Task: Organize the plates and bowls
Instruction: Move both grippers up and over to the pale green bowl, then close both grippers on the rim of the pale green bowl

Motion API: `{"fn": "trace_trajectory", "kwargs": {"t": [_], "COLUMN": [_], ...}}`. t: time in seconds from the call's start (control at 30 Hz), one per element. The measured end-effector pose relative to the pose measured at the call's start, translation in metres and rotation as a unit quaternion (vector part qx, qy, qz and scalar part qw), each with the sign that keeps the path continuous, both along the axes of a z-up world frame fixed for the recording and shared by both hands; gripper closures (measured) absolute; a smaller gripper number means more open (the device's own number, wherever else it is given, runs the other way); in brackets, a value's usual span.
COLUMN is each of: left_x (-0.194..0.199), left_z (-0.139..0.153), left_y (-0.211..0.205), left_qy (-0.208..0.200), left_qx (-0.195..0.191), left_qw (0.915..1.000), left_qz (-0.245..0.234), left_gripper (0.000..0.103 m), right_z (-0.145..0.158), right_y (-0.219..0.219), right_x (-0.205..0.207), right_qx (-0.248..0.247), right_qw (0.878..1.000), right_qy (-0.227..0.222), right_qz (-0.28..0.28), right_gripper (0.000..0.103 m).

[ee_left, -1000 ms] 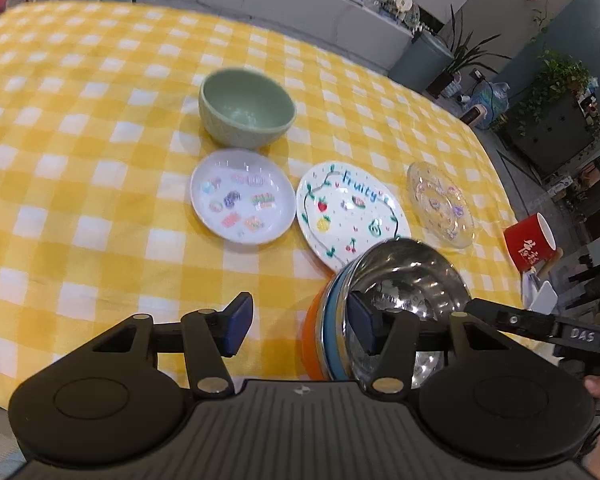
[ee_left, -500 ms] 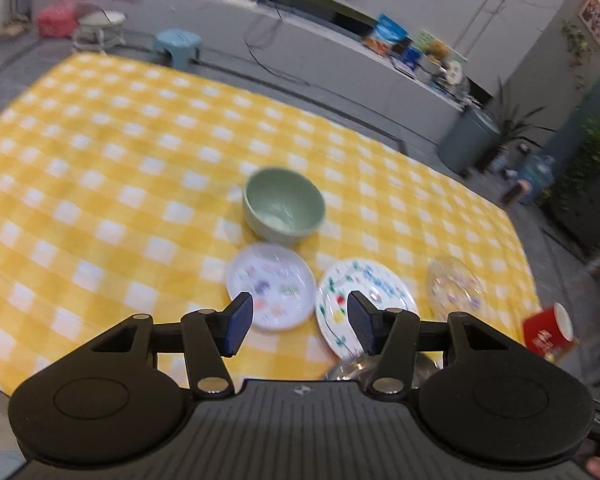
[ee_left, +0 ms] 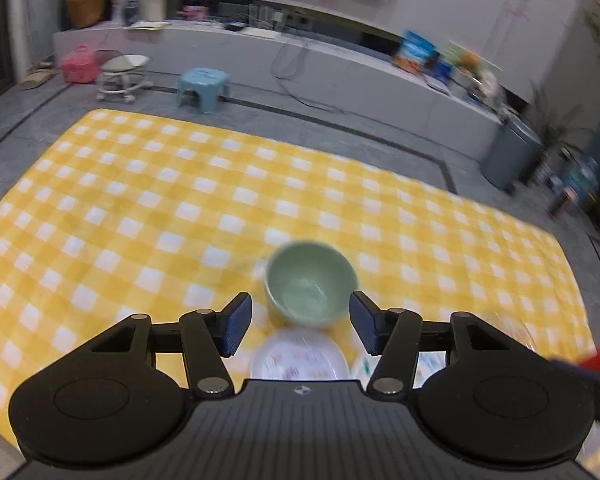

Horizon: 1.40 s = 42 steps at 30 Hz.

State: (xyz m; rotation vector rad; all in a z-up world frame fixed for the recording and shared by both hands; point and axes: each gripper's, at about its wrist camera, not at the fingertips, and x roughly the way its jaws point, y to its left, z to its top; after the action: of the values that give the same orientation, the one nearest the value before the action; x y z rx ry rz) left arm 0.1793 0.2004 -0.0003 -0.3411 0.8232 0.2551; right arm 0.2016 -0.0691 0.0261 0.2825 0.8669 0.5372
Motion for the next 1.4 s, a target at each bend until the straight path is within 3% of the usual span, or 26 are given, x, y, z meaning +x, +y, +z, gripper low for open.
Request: {"fn": "trace_trajectory", "kwargs": {"t": [0.17, 0.3, 0.37, 0.6, 0.73, 0.87, 0.93, 1.03, 1.17, 1.3, 1.4], "left_x": [0.032, 0.038, 0.042, 0.058, 0.062, 0.064, 0.065, 0.068, 0.067, 0.066, 0.065], "left_z": [-0.015, -0.037, -0.053, -0.086, -0.096, -0.099, -0.104, -0.114, -0.118, -0.119, -0.122], "left_y": [0.02, 0.042, 0.05, 0.051, 0.044, 0.043, 0.047, 0.051, 0.05, 0.049, 0.054], "left_qy": [-0.001, -0.017, -0.001, 0.051, 0.075, 0.08, 0.085, 0.105, 0.095, 0.09, 0.084], "left_qx": [0.022, -0.039, -0.077, -0.107, -0.107, -0.078, -0.085, -0.11, -0.119, -0.12, -0.162], "left_qw": [0.9997, 0.999, 0.9969, 0.993, 0.9912, 0.9937, 0.9927, 0.9881, 0.9877, 0.988, 0.9824], "left_qz": [0.012, 0.014, 0.015, 0.002, -0.022, 0.002, 0.01, 0.024, 0.035, 0.038, 0.039], "left_gripper": [0.038, 0.039, 0.039, 0.039, 0.039, 0.05, 0.051, 0.053, 0.066, 0.074, 0.083], "right_z": [-0.002, -0.012, -0.023, -0.07, -0.082, -0.098, -0.106, -0.118, -0.129, -0.13, -0.133], "right_y": [0.029, 0.056, 0.068, 0.099, 0.11, 0.121, 0.125, 0.13, 0.139, 0.147, 0.154], "right_x": [0.026, 0.046, 0.058, 0.1, 0.118, 0.13, 0.136, 0.145, 0.148, 0.143, 0.139], "right_qx": [-0.018, -0.043, -0.057, -0.067, -0.065, -0.074, -0.08, -0.084, -0.09, -0.108, -0.145], "right_qw": [1.0, 0.999, 0.998, 0.994, 0.991, 0.99, 0.988, 0.986, 0.983, 0.984, 0.982], "right_qy": [0.007, 0.011, 0.02, 0.089, 0.114, 0.121, 0.129, 0.144, 0.158, 0.14, 0.122], "right_qz": [0.01, 0.021, 0.019, 0.013, 0.009, 0.004, 0.001, 0.0, 0.01, 0.007, 0.011], "right_gripper": [0.036, 0.036, 0.036, 0.036, 0.035, 0.035, 0.036, 0.041, 0.062, 0.072, 0.073]}}
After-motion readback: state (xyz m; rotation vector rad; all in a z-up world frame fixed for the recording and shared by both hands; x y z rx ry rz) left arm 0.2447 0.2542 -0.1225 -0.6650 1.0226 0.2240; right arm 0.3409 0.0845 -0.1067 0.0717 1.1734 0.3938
